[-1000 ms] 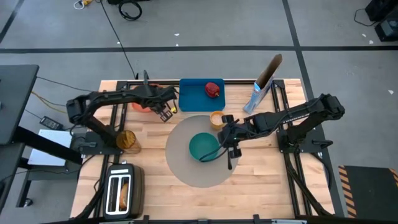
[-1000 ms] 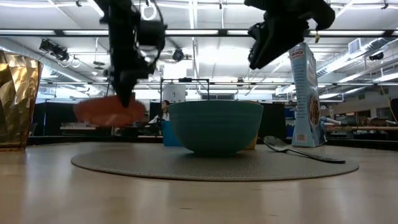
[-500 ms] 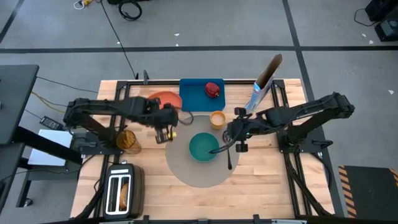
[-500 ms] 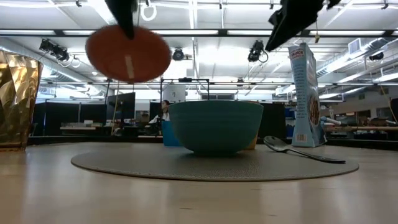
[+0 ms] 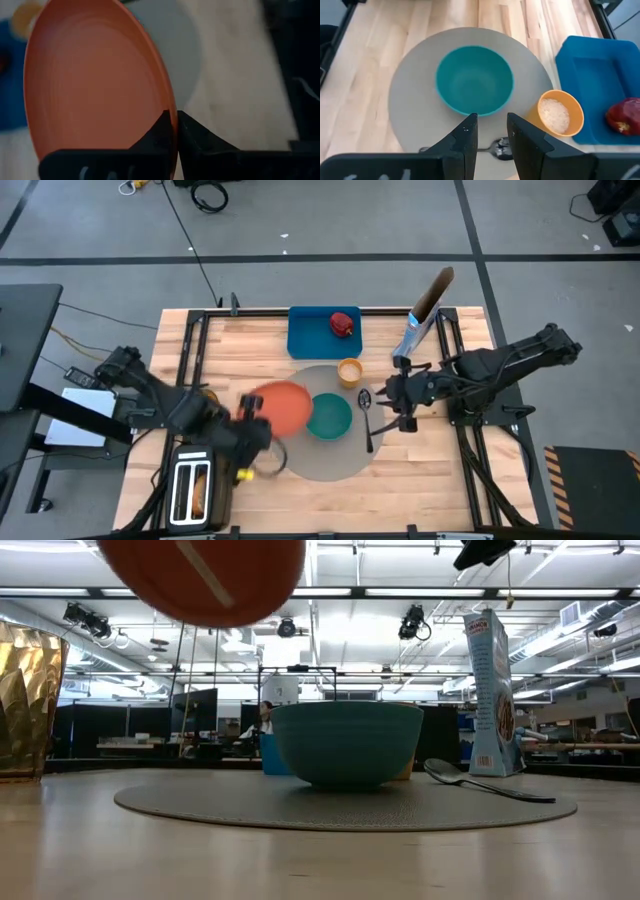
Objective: Arrange a breakfast setting
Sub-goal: Put the orange plate on the bottom left of the gray table mat
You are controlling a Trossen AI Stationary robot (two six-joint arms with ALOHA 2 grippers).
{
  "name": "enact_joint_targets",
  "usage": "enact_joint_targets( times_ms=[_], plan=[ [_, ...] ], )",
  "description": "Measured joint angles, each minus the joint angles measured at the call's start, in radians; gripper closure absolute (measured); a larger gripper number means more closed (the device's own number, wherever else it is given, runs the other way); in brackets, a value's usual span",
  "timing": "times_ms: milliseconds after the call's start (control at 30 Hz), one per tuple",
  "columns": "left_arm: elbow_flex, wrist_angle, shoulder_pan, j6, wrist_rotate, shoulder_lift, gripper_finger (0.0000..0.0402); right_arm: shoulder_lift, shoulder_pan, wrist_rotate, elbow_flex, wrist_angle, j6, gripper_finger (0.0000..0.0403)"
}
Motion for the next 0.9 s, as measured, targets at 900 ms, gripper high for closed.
enact_joint_targets(
  times_ms=[900],
  plan=[
    [0.0, 0.192, -0.163, 0.126, 0.049, 0.379, 0.0383, 0.006, 0.034, 0.012, 0.0, 0.001, 0.104, 0.029]
  ],
)
